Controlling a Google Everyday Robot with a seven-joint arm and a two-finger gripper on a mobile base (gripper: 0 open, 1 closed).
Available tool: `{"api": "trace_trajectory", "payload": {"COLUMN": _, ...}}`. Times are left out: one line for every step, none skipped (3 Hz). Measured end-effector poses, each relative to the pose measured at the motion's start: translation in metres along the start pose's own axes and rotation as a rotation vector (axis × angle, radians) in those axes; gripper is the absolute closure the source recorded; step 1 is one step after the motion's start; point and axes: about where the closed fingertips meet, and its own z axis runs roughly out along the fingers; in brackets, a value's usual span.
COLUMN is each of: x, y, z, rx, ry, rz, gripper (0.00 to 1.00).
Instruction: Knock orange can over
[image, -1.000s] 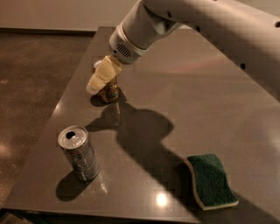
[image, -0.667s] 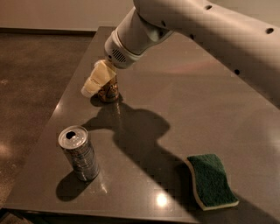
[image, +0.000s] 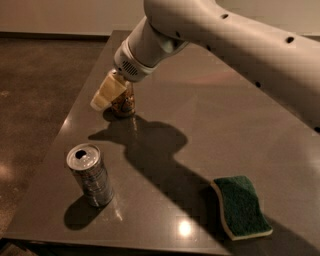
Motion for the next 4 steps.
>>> {"api": "trace_trajectory", "payload": {"x": 0.0, "y": -0.001, "z": 0.004, "rx": -0.002, "ry": 0.003, "rz": 0.003, "gripper": 0.42}}
{"api": "trace_trajectory", "payload": {"x": 0.009, "y": -0.01, "z": -0.011, "rx": 0.018, "ry": 0.002, "rz": 0.019, "gripper": 0.65}}
{"api": "trace_trajectory", "payload": {"x": 0.021, "y": -0.02, "z": -0.046, "rx": 0.042, "ry": 0.018, "rz": 0.022, "gripper": 0.88}}
{"api": "trace_trajectory", "payload": {"x": 0.033, "y": -0.028, "z": -0.08, "rx": 0.064, "ry": 0.09, "rz": -0.015, "gripper": 1.0}}
